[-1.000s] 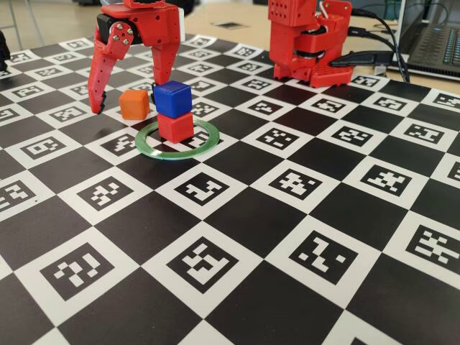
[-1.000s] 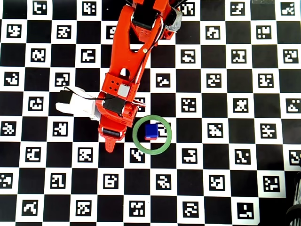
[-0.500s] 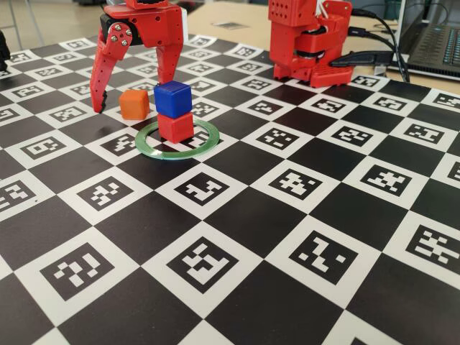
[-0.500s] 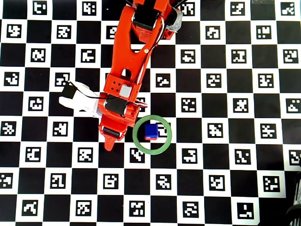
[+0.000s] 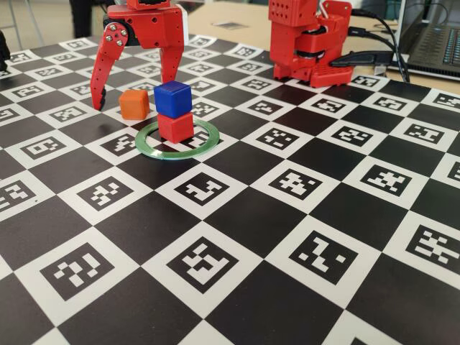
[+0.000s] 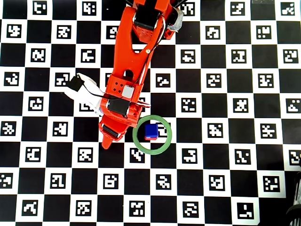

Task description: Grab the red cube then put it in the green circle then put the blue cube on top and finally the orange cube on top

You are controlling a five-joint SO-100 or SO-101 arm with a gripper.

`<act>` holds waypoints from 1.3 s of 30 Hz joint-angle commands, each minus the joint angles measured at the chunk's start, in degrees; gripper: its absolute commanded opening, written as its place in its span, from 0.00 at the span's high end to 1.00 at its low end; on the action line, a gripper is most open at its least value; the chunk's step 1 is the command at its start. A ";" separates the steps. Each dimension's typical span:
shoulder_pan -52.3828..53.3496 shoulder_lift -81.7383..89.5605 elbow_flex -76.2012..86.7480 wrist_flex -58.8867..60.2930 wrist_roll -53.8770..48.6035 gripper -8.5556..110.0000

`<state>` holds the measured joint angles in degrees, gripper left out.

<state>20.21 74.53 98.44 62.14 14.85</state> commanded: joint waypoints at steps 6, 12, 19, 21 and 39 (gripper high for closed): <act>-0.18 1.23 -1.93 -1.49 4.75 0.57; 0.00 0.97 -2.29 -2.37 7.47 0.57; -0.35 0.53 -2.72 -1.58 11.69 0.57; -0.44 0.53 -2.72 -1.58 12.48 0.57; -0.53 0.62 -2.46 -1.85 15.29 0.59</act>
<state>20.21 73.21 98.35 60.12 30.15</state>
